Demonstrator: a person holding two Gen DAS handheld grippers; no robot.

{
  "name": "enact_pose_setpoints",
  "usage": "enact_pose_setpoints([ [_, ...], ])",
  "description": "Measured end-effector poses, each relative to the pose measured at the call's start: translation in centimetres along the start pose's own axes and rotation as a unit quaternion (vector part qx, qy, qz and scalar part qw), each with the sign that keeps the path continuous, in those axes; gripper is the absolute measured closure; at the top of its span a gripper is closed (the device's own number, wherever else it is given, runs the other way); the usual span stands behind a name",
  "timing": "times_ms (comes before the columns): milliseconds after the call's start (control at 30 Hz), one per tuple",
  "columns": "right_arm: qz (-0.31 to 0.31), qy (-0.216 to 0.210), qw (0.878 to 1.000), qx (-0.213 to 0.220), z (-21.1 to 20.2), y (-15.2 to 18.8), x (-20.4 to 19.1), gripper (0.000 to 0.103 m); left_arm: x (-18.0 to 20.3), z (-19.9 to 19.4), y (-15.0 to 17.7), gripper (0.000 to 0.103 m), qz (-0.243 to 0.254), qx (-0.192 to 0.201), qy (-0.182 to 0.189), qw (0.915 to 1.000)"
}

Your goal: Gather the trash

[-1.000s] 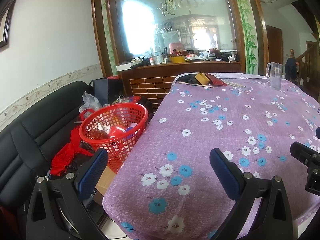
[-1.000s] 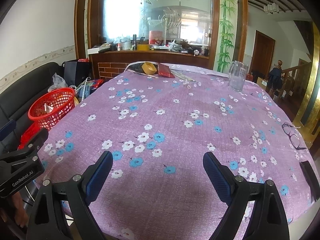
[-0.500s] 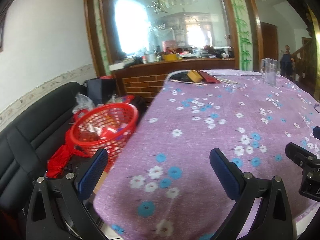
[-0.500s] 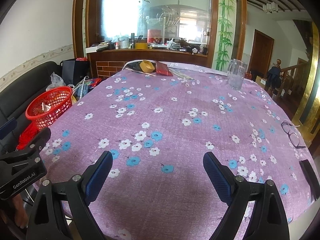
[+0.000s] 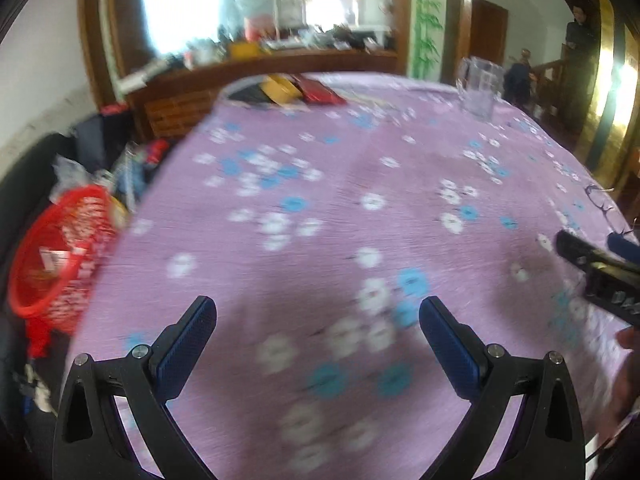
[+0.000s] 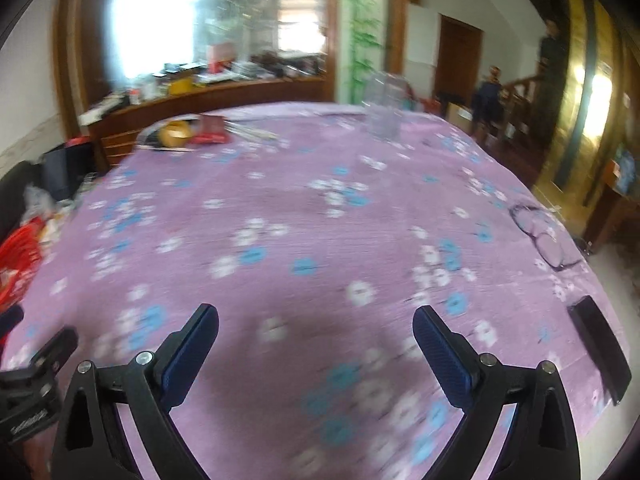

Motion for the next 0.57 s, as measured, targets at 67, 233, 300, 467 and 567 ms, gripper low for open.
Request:
enact_pose_setpoints([
  [67,0.009,0.017,0.999,-0.027,2.3,-0.3,2.0,0.003,1.8,1.7,-0.3,0.002,-0.001,-0.033,0.019,0.9993],
  [233,0.052,-0.001,0.997,-0.063,5.5,-0.2,4.8,0.003,4.3,4.2,-0.8,0.002,-0.01,-0.068,0.04,0.9969],
  [300,0.055,-0.003,0.996,-0.069,6.2,-0.2,5.0,0.003,4.9,4.1,-1.3,0.002,-0.002,-0.058,0.046,0.9973],
  [467,0.051,0.002,0.995,-0.087,7.6,-0.1,5.0,0.003,5.8,5.1,-1.0,0.002,0.02,-0.083,0.044,0.9954],
  [567,0.044,0.007,0.993,-0.111,8.7,0.2,4.7,0.0,5.9,5.7,-1.2,0.002,0.024,-0.09,0.032,0.9951],
])
Point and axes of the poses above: each gripper's, at about its wrist camera, not at the fingertips, and z roughly the way its jaws point, x to its right, y to its underside, the point moved 8 cm from there along z, roughly the way its jaws point, and after that the axes turned 9 degrees about -y, right-handed, at the moved point
